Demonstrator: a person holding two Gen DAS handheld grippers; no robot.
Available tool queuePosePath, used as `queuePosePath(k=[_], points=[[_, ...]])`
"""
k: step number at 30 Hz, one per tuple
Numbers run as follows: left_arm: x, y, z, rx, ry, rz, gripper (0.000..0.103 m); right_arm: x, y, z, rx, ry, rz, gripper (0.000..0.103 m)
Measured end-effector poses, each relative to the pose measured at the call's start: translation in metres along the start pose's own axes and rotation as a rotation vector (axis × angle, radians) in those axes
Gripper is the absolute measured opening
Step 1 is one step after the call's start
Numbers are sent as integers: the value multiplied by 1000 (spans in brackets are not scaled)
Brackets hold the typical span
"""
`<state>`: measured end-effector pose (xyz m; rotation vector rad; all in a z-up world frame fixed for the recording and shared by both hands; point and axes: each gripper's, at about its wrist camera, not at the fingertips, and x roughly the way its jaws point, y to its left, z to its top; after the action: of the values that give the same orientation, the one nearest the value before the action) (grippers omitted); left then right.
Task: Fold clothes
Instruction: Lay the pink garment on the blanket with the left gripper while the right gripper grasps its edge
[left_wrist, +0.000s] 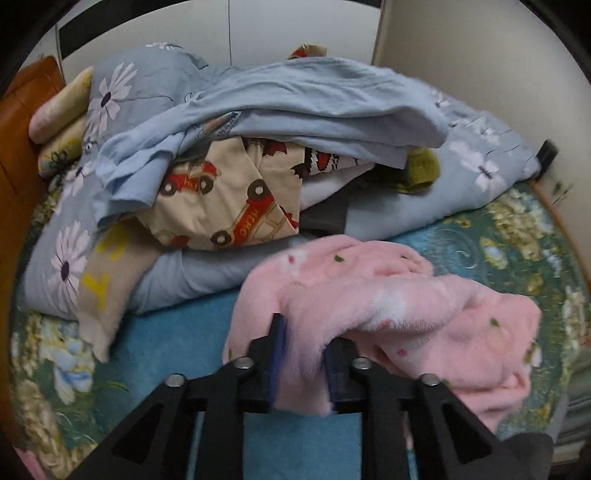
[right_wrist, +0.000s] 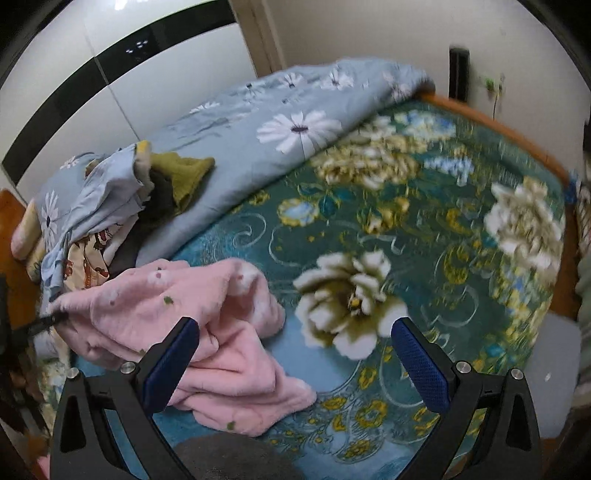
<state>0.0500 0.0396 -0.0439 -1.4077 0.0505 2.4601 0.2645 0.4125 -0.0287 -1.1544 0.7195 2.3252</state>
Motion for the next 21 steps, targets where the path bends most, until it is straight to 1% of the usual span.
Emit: queuePosePath(k=[1, 2, 3, 4, 5, 7, 8, 9, 10, 11, 13, 14, 15, 16, 17, 18, 19, 21], points=[[-7, 7, -6, -16, -13, -20, 42, 5, -3, 0, 36, 26, 36, 103], [-8, 16, -11, -39, -20, -27, 46, 12, -7, 0, 78, 53, 79, 103], [-7, 25, -16, -63, -25, -31, 51, 22, -11, 3, 145, 90, 157, 103], [-8, 31, -24, -85, -26, -34, 51, 32, -14, 5, 210, 124, 231, 103], [-10, 37, -31, -106, -27, -38, 52, 41, -17, 8, 264, 147, 287, 103], [-11, 49, -46, -144, -20, -28, 52, 62, -17, 15, 345, 188, 357, 102], [-11, 54, -53, -162, -19, -25, 52, 73, -13, 20, 368, 208, 378, 102], [-11, 57, -60, -183, -11, -37, 52, 85, -8, 24, 383, 234, 399, 101], [-10, 60, -67, -206, -1, -52, 52, 97, -2, 29, 397, 260, 416, 97], [-8, 61, -72, -218, 8, -73, 52, 108, 3, 32, 403, 283, 414, 95], [-2, 59, -80, -238, 36, -119, 55, 133, 15, 36, 411, 338, 408, 85], [2, 56, -83, -257, 55, -134, 55, 144, 20, 36, 415, 368, 399, 83], [7, 54, -85, -277, 74, -147, 56, 154, 25, 36, 423, 395, 395, 77], [14, 50, -87, -310, 97, -184, 56, 160, 30, 35, 430, 413, 398, 65], [21, 45, -88, -331, 118, -221, 56, 167, 35, 35, 438, 431, 401, 55], [30, 36, -89, -337, 143, -262, 57, 173, 40, 34, 445, 449, 405, 31], [36, 27, -89, -327, 159, -289, 57, 177, 45, 35, 448, 460, 402, 14], [47, 6, -89, -282, 182, -321, 58, 168, 48, 46, 413, 416, 351, 10]])
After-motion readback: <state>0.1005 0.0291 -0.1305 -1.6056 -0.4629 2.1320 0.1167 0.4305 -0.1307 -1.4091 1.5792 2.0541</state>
